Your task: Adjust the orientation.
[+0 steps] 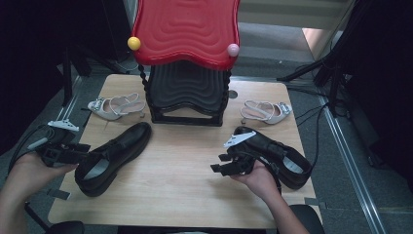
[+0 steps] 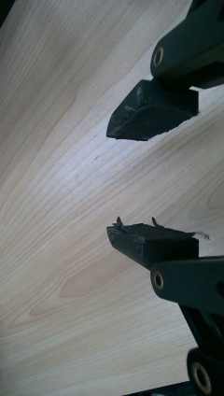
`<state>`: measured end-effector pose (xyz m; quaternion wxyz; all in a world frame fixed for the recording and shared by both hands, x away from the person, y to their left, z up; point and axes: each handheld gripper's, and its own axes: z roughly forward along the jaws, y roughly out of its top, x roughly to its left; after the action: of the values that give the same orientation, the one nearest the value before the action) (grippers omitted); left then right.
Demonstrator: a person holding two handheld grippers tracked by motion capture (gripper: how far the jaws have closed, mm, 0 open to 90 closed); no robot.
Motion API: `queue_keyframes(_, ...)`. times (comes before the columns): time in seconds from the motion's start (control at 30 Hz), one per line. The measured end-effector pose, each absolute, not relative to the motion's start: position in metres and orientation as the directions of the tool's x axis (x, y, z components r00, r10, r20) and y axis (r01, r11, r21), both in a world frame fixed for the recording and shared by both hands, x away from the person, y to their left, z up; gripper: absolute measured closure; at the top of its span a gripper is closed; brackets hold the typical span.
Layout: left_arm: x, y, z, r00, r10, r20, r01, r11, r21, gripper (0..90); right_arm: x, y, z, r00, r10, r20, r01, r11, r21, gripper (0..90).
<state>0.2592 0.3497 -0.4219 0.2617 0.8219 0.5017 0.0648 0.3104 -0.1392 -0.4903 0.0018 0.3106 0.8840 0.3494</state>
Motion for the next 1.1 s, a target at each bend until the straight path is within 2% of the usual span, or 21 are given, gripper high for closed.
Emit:
queue_keyframes(0.37, 0.273, 0.361, -0.454, 0.469, 0.867, -0.169, 0.823, -0.359, 0.440, 49.1, 0.311, -0.139, -0.491, -0.807, 0.551, 0.214, 0.550, 0.568, 0.612, 46.6)
queue_keyframes(0.7, 0.287, 0.352, -0.473, 0.485, 0.863, -0.138, 0.810, -0.385, 0.442, 58.4, 0.312, -0.139, -0.493, -0.805, 0.553, 0.216, 0.555, 0.570, 0.606, 46.2)
queue_keyframes(0.8, 0.289, 0.352, -0.474, 0.487, 0.866, -0.114, 0.805, -0.394, 0.443, 64.6, 0.312, -0.139, -0.493, -0.807, 0.551, 0.212, 0.551, 0.575, 0.605, 46.2)
queue_keyframes(0.9, 0.289, 0.352, -0.474, 0.482, 0.871, -0.092, 0.803, -0.397, 0.444, 75.0, 0.312, -0.139, -0.493, -0.803, 0.556, 0.216, 0.558, 0.572, 0.601, 46.2)
queue_keyframes(1.1, 0.289, 0.352, -0.472, 0.453, 0.888, -0.085, 0.814, -0.373, 0.445, 84.9, 0.312, -0.140, -0.493, -0.800, 0.560, 0.217, 0.562, 0.569, 0.601, 46.1)
